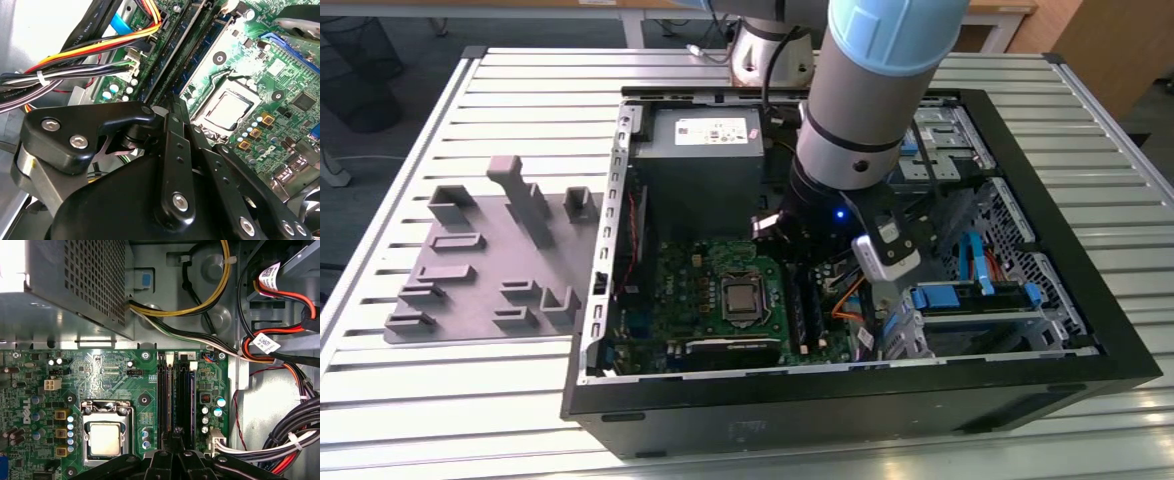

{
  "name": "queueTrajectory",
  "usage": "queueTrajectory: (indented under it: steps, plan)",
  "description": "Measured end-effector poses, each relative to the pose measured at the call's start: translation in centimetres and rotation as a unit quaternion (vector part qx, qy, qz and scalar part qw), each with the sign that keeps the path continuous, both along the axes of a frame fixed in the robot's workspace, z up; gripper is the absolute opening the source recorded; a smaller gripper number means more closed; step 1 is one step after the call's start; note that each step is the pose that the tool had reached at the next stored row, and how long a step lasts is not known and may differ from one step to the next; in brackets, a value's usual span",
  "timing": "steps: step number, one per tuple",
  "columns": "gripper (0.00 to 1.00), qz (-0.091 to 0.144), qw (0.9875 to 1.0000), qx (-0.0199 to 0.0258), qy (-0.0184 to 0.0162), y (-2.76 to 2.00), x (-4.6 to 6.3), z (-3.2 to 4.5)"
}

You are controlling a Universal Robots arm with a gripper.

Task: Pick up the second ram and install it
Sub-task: 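Press down the second ram until it locks into place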

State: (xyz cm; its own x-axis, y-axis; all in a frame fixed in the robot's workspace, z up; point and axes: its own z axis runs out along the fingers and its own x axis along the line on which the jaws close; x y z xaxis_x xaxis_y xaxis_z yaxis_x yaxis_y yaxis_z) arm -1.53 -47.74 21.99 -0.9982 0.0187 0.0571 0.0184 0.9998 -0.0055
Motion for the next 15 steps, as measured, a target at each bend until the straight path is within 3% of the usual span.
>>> queueTrajectory:
  steps: [9,15]
  plan:
    - [0.11,0.0,1.0,-0.0005,0.0002,-0.01,0.01,-0.54]
    - [0.11,0.0,1.0,0.0009,-0.0004,0.02,0.02,-0.36]
